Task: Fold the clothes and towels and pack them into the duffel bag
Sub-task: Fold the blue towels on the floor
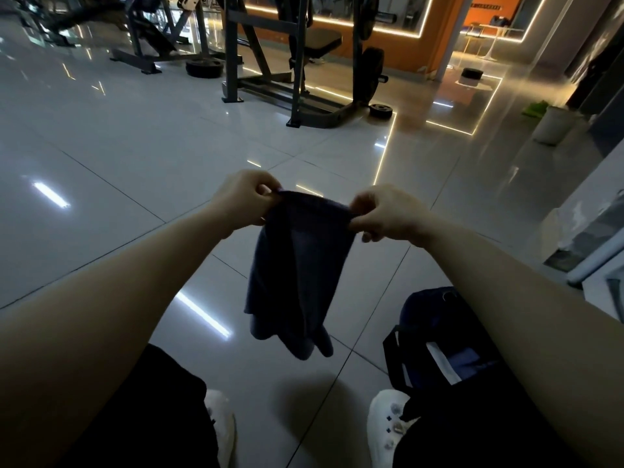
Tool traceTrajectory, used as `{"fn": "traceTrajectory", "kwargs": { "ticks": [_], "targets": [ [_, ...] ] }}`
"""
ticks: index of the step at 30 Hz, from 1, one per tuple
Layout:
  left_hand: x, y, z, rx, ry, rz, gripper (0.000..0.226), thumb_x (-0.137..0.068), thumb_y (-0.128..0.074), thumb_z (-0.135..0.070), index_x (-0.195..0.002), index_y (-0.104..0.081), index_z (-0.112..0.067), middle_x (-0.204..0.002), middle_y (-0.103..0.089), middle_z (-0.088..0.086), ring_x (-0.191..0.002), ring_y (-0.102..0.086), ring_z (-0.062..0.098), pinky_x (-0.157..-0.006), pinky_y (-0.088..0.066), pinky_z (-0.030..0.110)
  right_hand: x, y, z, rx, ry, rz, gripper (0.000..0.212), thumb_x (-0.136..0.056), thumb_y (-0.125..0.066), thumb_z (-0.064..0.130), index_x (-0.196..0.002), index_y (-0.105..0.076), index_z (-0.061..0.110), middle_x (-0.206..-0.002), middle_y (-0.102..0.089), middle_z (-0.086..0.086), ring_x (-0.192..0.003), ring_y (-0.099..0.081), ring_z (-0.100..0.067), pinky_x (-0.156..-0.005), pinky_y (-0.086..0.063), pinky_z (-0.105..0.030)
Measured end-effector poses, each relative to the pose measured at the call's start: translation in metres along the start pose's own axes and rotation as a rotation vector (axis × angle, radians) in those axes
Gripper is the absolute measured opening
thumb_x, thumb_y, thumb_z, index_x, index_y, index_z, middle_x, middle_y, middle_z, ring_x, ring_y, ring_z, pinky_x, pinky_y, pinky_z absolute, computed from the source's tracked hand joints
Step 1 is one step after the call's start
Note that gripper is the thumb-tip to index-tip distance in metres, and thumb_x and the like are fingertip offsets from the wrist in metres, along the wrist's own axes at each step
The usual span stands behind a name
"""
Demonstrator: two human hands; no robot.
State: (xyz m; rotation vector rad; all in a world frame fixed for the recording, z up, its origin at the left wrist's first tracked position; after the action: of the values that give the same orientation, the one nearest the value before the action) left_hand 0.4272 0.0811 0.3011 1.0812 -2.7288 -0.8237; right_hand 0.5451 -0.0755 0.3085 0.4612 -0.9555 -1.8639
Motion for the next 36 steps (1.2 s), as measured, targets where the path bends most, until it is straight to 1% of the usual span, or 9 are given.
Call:
{"fn": "traceTrajectory", "kwargs": {
  "ticks": [5,8,15,21,24,26,28,31,36],
  "targets": [
    [-0.001,0.034,0.025,0.111,0.033,-0.095,0.010,-0.094,-0.056,-0.005,-0.089,-0.062,-0.012,-0.083,-0.058,0.015,-0.079,-0.061,0.028,-0.057,-0.058,0.022,0.015,0.034,-0.024,-0.168,-0.002,-0.164,0.003,-0.089,-0.064,0.008,-0.090,-0.063,0.010,-0.084,-0.065,-0.005,-0.074,-0.063,-0.016,-0.064,-0.051,-0.024],
    [-0.002,0.036,0.025,0.044,-0.034,-0.030,0.029,-0.093,-0.052,0.004,-0.081,-0.063,-0.020,-0.081,-0.057,0.008,-0.084,-0.064,0.032,-0.075,-0.060,0.034,0.022,0.034,-0.022,-0.175,0.027,-0.139,0.005,-0.089,-0.063,0.007,-0.088,-0.062,0.012,-0.083,-0.065,-0.005,-0.073,-0.063,-0.015,-0.066,-0.052,-0.025],
    [0.011,0.003,-0.014,-0.026,-0.211,0.186,0.036,-0.089,-0.050,0.009,-0.085,-0.065,-0.023,-0.099,-0.064,0.014,-0.094,-0.065,0.030,-0.088,-0.055,0.044,0.022,0.011,-0.013,-0.028,0.041,-0.034,0.004,-0.092,-0.061,0.012,-0.094,-0.062,0.015,-0.086,-0.065,-0.002,-0.074,-0.064,-0.011,-0.064,-0.052,-0.019],
    [0.018,-0.003,-0.042,0.371,-0.235,0.300,0.029,-0.091,-0.043,0.012,-0.093,-0.058,-0.012,-0.100,-0.059,0.008,-0.090,-0.064,0.017,-0.076,-0.055,0.024,0.014,-0.004,-0.006,0.031,0.028,0.011,0.033,-0.089,-0.066,0.025,-0.119,-0.055,0.019,-0.104,-0.060,0.002,-0.092,-0.060,-0.013,-0.075,-0.053,-0.025],
    [0.023,0.002,-0.050,0.595,-0.248,0.382,0.013,-0.090,-0.046,-0.003,-0.091,-0.056,-0.011,-0.086,-0.058,0.004,-0.077,-0.061,0.012,-0.063,-0.052,0.019,0.015,-0.006,-0.005,-0.002,0.000,0.037,0.057,-0.084,-0.070,0.032,-0.135,-0.044,0.025,-0.121,-0.051,0.000,-0.107,-0.055,-0.018,-0.089,-0.051,-0.032],
    [0.025,0.007,-0.055,0.711,-0.259,0.425,0.019,-0.086,-0.048,-0.010,-0.083,-0.064,-0.020,-0.077,-0.058,-0.001,-0.069,-0.059,0.009,-0.057,-0.050,0.017,0.017,-0.005,0.001,-0.050,0.043,0.030,0.063,-0.086,-0.069,0.030,-0.140,-0.036,0.028,-0.130,-0.045,-0.002,-0.114,-0.051,-0.020,-0.092,-0.048,-0.033],
    [0.023,0.009,-0.055,0.716,-0.247,0.431,0.037,-0.091,-0.042,-0.009,-0.073,-0.068,-0.029,-0.076,-0.059,-0.005,-0.069,-0.058,0.006,-0.058,-0.050,0.017,0.018,-0.001,0.015,-0.124,0.137,-0.010,0.063,-0.088,-0.066,0.027,-0.141,-0.033,0.031,-0.136,-0.041,-0.001,-0.120,-0.046,-0.018,-0.088,-0.044,-0.026],
    [0.031,-0.009,-0.065,0.668,-0.234,0.562,0.034,-0.086,-0.042,-0.011,-0.069,-0.066,-0.028,-0.081,-0.061,-0.006,-0.074,-0.060,0.009,-0.061,-0.051,0.020,0.019,-0.001,0.037,-0.304,0.210,0.000,0.065,-0.089,-0.065,0.024,-0.142,-0.030,0.033,-0.141,-0.039,0.001,-0.126,-0.036,-0.012,-0.093,-0.038,-0.026],
    [0.042,-0.037,-0.074,0.546,-0.200,0.653,0.028,-0.091,-0.043,-0.004,-0.082,-0.064,-0.021,-0.086,-0.065,-0.004,-0.075,-0.064,0.009,-0.061,-0.053,0.020,0.015,-0.022,0.050,-0.456,0.177,0.148,0.045,-0.085,-0.066,0.012,-0.126,-0.049,0.019,-0.120,-0.057,-0.007,-0.112,-0.057,-0.020,-0.096,-0.050,-0.035]
  ]
}}
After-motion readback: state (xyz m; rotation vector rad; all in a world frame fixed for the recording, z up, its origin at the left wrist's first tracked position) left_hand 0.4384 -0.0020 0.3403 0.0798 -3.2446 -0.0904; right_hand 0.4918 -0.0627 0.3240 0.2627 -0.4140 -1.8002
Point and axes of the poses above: each hand's wrist, its own x-axis away from the middle knuckle, its own y-axis out of the back of the hand, z = x × y, the point moved 10 cm from there along -x, towards the middle knuckle
